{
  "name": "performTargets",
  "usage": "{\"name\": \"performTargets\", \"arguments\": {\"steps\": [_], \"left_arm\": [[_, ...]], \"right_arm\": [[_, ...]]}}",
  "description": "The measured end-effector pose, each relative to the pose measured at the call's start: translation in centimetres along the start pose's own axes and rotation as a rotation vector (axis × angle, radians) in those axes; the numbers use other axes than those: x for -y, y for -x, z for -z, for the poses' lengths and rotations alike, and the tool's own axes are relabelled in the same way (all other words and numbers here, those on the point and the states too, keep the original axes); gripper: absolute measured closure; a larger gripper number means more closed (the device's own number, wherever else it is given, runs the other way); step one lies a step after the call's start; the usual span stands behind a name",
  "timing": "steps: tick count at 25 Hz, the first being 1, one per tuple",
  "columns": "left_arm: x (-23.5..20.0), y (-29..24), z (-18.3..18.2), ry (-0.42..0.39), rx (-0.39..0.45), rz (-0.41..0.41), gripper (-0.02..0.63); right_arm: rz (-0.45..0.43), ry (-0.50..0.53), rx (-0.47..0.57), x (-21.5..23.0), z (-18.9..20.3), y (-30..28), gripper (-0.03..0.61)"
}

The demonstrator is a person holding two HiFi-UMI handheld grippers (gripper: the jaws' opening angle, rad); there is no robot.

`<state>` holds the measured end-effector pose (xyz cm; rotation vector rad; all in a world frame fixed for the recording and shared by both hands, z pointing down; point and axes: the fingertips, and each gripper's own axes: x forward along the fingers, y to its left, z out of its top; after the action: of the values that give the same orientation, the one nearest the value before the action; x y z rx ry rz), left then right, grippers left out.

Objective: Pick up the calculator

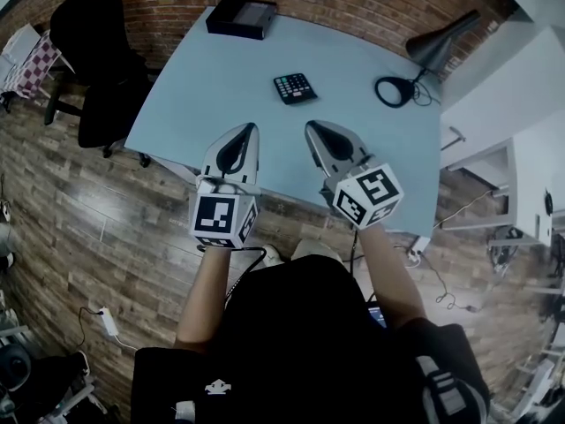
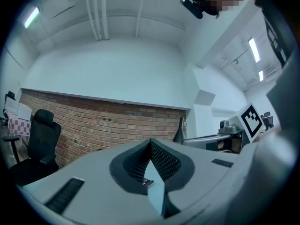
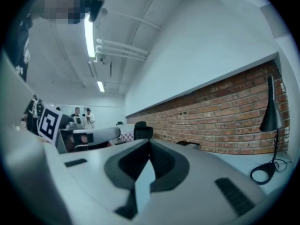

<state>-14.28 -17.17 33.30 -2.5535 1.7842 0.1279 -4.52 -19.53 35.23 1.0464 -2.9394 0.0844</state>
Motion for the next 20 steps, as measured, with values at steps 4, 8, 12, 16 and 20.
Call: {"name": "performTargets", "arguments": {"steps": [4,8,12,16,20], "left_arm": [[-1.0,0.3,0.0,0.017,0.005,-0.014,0.606],[-1.7,0.3,0.4,0.029,0.002,-0.031,0.606],[-2.3,-0.3,0.6,0.036,0.0,-0.042,0.606],[-2.6,-1.1,0.9,0.036,-0.011,-0.049,0.606],[-2.7,-2.7,1.6,0.036,-0.025,-0.058,0.606]], "right_arm": [[-0.004,0.007,0.003,-0.3,-0.6,-0.7,0.575],[-0.016,0.014,-0.007,-0.4,-0.6,-1.3,0.575],[-0.021,0.016,-0.011,0.2,-0.5,-2.1,0.575],[-0.026,0.017,-0.013,1.3,-0.4,-2.7,0.575],[-0.024,0.012,-0.026,3.3,0.2,-3.4,0.575]]}}
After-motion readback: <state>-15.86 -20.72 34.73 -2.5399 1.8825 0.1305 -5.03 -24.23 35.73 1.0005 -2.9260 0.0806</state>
